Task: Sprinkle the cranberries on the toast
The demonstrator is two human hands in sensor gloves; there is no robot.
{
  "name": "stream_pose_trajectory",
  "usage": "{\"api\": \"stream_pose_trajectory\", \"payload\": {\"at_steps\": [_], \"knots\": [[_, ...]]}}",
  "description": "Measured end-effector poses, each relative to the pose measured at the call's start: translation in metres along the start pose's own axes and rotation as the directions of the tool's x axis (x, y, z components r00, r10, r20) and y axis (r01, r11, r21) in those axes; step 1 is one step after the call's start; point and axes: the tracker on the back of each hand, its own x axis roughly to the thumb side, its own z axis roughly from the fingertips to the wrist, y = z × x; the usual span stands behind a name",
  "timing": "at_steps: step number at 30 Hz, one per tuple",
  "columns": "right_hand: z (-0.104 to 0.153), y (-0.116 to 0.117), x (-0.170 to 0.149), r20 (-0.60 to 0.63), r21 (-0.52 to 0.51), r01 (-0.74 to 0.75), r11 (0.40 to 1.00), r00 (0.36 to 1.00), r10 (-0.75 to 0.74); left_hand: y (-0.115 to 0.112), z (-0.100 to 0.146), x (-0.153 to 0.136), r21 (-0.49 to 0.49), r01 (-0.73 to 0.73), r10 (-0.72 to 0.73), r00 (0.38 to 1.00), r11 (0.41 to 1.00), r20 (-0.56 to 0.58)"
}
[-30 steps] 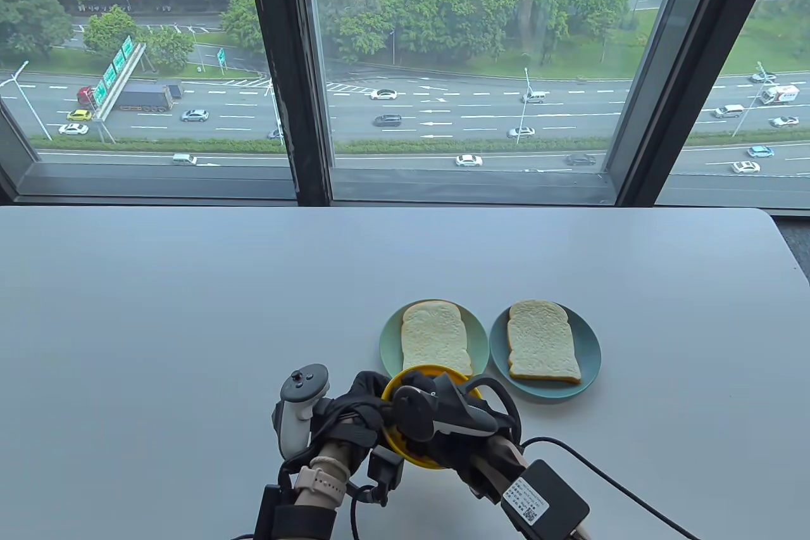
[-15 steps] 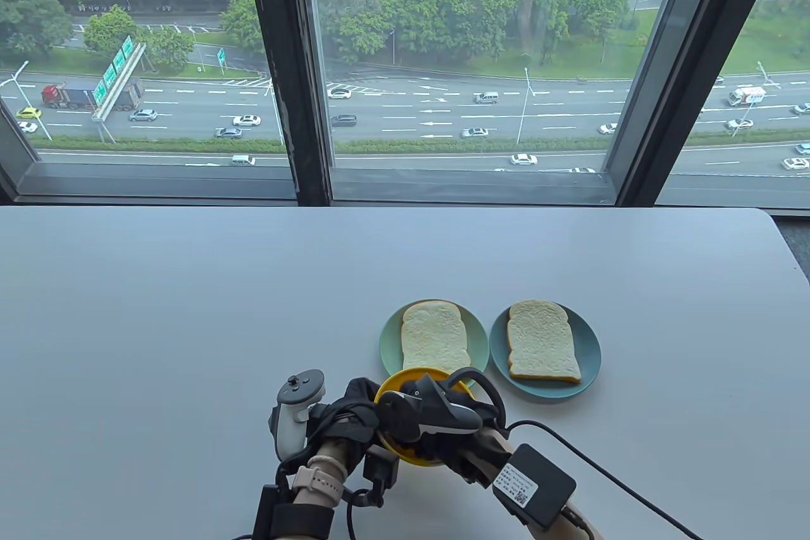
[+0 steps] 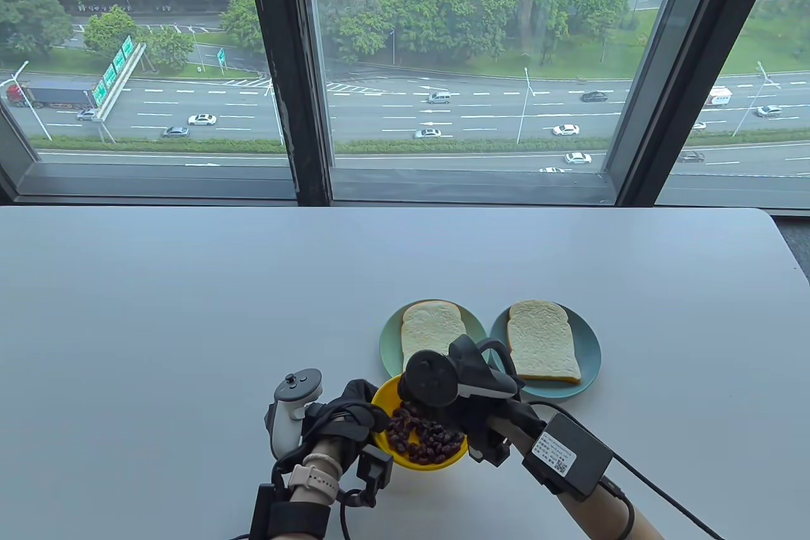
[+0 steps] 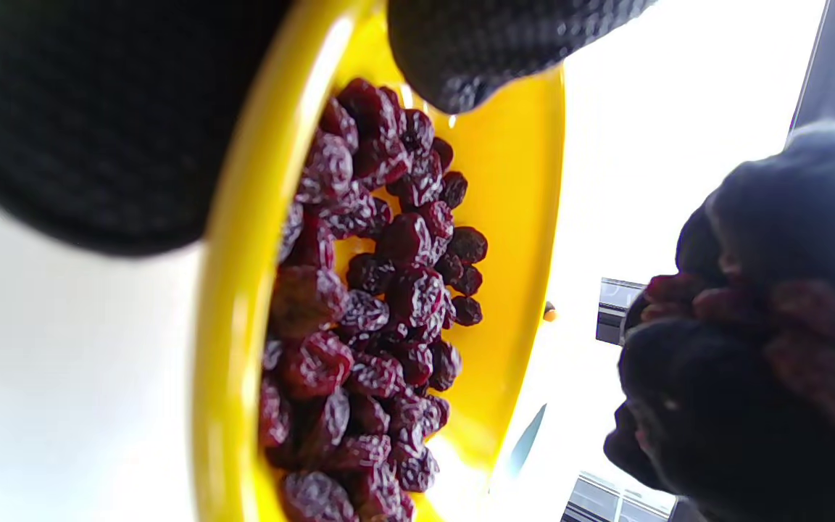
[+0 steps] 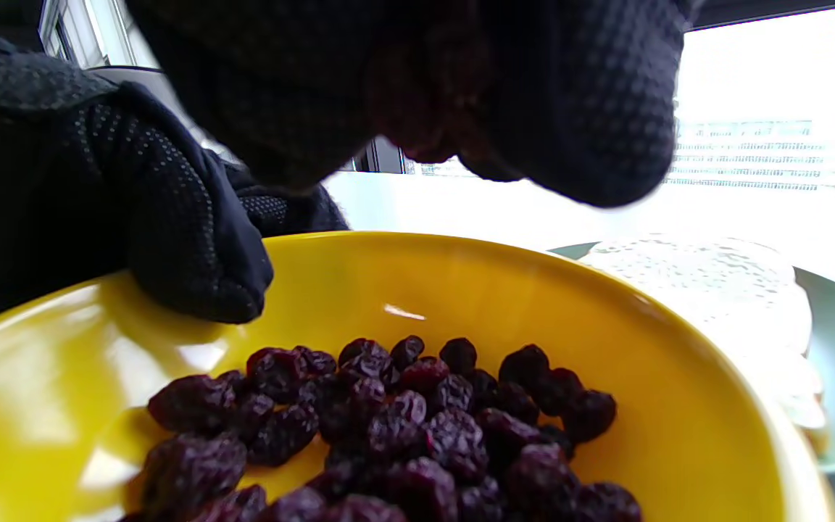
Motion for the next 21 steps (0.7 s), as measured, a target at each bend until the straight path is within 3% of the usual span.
{"api": "stream_pose_trajectory", "payload": {"at_steps": [9, 13, 21], "knots": [[-0.051, -0.01, -0.04, -0.11, 0.0, 0.101, 0.995, 0.989, -0.1, 0.001, -0.004, -0.001, -0.06, 0.008, -0.009, 1.0, 0.998, -0.005], [-0.084, 0.009, -0.06, -0.185, 0.019, 0.084, 0.996, 0.98, -0.079, -0.001, -0.006, -0.002, -0.074, 0.044, -0.045, 0.999, 0.996, -0.021], [-0.122, 0.043, -0.079, -0.298, 0.063, 0.0, 0.998, 0.955, 0.019, -0.004, -0.006, -0.002, -0.119, 0.061, -0.064, 0.998, 0.991, -0.024]]}}
